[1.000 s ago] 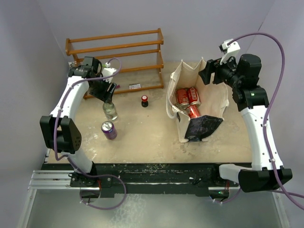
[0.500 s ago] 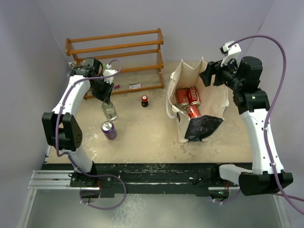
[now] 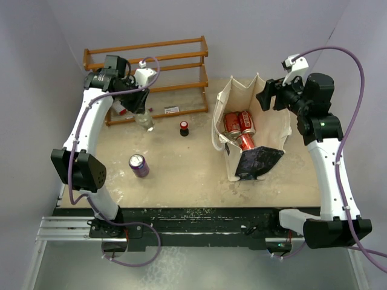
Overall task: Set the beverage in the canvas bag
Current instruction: Pick up the drink from the center of the board, then place the drink in the canvas bag.
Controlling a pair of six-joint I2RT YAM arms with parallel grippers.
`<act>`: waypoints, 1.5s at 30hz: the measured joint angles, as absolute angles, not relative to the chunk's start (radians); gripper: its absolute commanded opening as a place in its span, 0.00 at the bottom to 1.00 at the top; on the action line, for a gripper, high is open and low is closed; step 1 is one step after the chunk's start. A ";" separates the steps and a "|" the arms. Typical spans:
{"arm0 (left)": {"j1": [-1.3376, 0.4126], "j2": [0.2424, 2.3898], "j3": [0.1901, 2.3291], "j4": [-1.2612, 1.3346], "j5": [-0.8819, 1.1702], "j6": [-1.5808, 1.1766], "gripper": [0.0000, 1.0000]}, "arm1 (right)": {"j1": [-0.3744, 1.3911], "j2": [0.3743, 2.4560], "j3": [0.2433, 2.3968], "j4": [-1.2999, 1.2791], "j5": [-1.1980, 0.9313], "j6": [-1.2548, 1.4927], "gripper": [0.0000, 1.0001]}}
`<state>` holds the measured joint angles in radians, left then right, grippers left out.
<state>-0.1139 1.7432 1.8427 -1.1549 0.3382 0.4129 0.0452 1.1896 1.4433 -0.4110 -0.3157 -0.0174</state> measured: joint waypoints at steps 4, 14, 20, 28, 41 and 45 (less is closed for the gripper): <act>-0.192 1.743 1.964 -1.127 0.341 0.432 0.00 | 0.031 1.188 1.427 -0.412 -0.305 -0.018 0.75; -0.388 1.774 2.317 -1.078 0.405 0.353 0.00 | -0.049 1.174 1.396 -0.413 -0.304 -0.029 0.73; -0.464 1.815 2.495 -0.966 0.413 0.300 0.00 | -0.111 1.152 1.390 -0.413 -0.304 -0.029 0.72; -0.666 1.950 2.656 -0.888 0.440 0.255 0.00 | -0.154 1.123 1.370 -0.412 -0.304 -0.029 0.72; -0.857 2.175 2.619 -0.796 0.492 0.205 0.00 | -0.189 1.043 1.303 -0.410 -0.306 -0.019 0.72; -0.857 2.240 2.587 -0.738 0.484 0.199 0.00 | -0.219 1.010 1.273 -0.406 -0.308 -0.004 0.72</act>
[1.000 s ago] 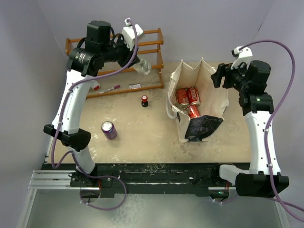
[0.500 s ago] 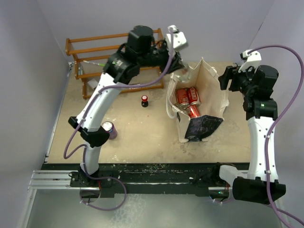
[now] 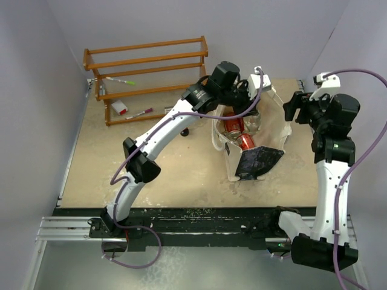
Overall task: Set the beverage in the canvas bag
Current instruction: Place the drink in the canvas bag.
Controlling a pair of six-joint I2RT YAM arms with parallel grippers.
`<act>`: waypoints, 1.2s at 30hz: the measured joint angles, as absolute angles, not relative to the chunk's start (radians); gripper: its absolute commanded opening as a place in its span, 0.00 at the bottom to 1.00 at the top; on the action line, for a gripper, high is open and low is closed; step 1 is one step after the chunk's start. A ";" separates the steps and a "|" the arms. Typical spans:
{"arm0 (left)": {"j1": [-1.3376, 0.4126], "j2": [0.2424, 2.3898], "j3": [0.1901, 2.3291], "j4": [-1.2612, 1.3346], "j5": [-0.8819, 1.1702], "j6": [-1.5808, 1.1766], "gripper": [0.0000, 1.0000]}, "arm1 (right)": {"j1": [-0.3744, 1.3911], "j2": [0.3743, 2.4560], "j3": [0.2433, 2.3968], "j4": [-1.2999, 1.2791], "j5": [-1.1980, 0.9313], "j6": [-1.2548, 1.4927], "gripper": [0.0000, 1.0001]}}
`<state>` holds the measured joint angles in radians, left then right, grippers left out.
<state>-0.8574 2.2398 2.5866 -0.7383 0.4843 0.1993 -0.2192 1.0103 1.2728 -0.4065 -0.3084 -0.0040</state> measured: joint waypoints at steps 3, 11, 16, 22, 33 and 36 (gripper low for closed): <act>-0.855 2.291 2.582 -0.696 0.459 0.203 0.00 | -0.242 0.989 1.251 -0.406 -0.310 0.008 0.72; -0.853 2.382 2.580 -0.590 0.377 0.231 0.00 | -0.291 0.943 1.222 -0.407 -0.316 0.023 0.72; -0.852 2.403 2.570 -0.543 0.343 0.247 0.00 | -0.310 0.927 1.208 -0.406 -0.332 0.035 0.72; -0.852 2.432 2.553 -0.502 0.314 0.264 0.00 | -0.321 0.926 1.198 -0.406 -0.333 0.037 0.72; -0.852 2.423 2.479 -0.410 0.342 0.280 0.00 | -0.335 0.917 1.175 -0.406 -0.336 0.047 0.72; -0.850 2.399 2.418 -0.382 0.380 0.275 0.00 | -0.337 0.912 1.171 -0.406 -0.339 0.051 0.72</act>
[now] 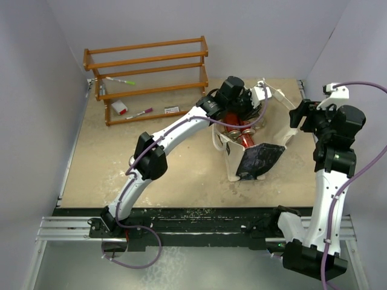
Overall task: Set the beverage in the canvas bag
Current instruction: Place the drink in the canvas bag.
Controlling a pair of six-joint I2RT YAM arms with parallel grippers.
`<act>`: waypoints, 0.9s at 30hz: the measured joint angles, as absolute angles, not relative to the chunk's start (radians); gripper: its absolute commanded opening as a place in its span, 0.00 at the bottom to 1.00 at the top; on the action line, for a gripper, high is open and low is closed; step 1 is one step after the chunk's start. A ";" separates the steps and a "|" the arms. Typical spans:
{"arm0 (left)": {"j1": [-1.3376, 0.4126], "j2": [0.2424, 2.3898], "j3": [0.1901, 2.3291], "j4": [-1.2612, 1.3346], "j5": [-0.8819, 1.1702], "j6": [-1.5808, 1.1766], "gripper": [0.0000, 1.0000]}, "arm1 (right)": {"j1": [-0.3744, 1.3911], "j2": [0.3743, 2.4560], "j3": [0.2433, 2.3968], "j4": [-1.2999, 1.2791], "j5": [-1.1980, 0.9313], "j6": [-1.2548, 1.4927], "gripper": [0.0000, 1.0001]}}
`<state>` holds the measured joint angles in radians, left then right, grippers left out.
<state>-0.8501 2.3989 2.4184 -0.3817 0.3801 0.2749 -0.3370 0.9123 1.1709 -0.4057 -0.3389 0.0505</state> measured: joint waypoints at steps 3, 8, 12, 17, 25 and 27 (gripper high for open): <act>-0.845 2.389 2.389 -0.383 0.452 0.246 0.00 | -0.341 0.909 1.168 -0.405 -0.341 0.054 0.72; -0.845 2.381 2.374 -0.407 0.562 0.160 0.00 | -0.344 0.901 1.156 -0.405 -0.344 0.056 0.72; -0.845 2.366 2.366 -0.422 0.600 0.114 0.00 | -0.348 0.892 1.151 -0.406 -0.350 0.059 0.72; -0.845 2.308 2.296 -0.440 0.611 0.096 0.00 | -0.352 0.883 1.145 -0.405 -0.354 0.060 0.72; -0.844 2.260 2.214 -0.450 0.602 0.070 0.00 | -0.354 0.883 1.136 -0.405 -0.358 0.063 0.72; -0.842 2.260 2.196 -0.450 0.577 0.057 0.00 | -0.354 0.884 1.136 -0.405 -0.358 0.064 0.72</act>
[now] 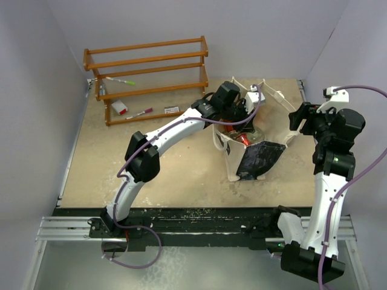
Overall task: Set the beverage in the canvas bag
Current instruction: Place the drink in the canvas bag.
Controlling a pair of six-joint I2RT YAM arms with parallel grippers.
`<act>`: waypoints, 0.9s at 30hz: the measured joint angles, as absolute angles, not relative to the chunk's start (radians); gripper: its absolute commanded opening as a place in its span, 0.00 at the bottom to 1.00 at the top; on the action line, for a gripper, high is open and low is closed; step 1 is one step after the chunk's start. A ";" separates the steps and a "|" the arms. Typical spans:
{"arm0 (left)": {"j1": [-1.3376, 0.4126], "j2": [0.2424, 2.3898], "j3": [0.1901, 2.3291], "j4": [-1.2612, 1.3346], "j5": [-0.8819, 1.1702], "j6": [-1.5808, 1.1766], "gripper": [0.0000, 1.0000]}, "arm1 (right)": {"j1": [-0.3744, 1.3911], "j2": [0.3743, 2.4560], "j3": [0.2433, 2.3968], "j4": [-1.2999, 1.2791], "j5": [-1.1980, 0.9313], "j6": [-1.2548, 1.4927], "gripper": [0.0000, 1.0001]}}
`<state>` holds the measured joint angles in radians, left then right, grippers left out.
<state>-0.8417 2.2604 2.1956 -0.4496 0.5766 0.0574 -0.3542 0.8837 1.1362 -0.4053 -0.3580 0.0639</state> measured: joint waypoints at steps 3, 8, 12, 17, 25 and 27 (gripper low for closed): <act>-0.837 2.260 2.163 -0.450 0.529 0.035 0.00 | -0.355 0.883 1.136 -0.405 -0.358 0.065 0.72; -0.828 2.260 2.148 -0.464 0.483 0.021 0.04 | -0.355 0.883 1.136 -0.405 -0.358 0.066 0.72; -0.827 2.260 2.147 -0.475 0.479 0.027 0.12 | -0.355 0.883 1.136 -0.405 -0.358 0.067 0.72; -0.825 2.260 2.133 -0.481 0.490 0.066 0.22 | -0.355 0.883 1.133 -0.404 -0.358 0.067 0.72; -0.824 2.260 2.115 -0.503 0.494 0.129 0.42 | -0.355 0.883 1.116 -0.404 -0.358 0.068 0.72; -0.823 2.260 2.115 -0.523 0.493 0.143 0.47 | -0.355 0.883 1.114 -0.404 -0.358 0.068 0.72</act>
<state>-0.8234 2.2604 2.1155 -0.5228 0.4931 0.1432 -0.3546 0.8829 1.1137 -0.4038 -0.3584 0.0685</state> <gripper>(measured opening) 0.408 0.718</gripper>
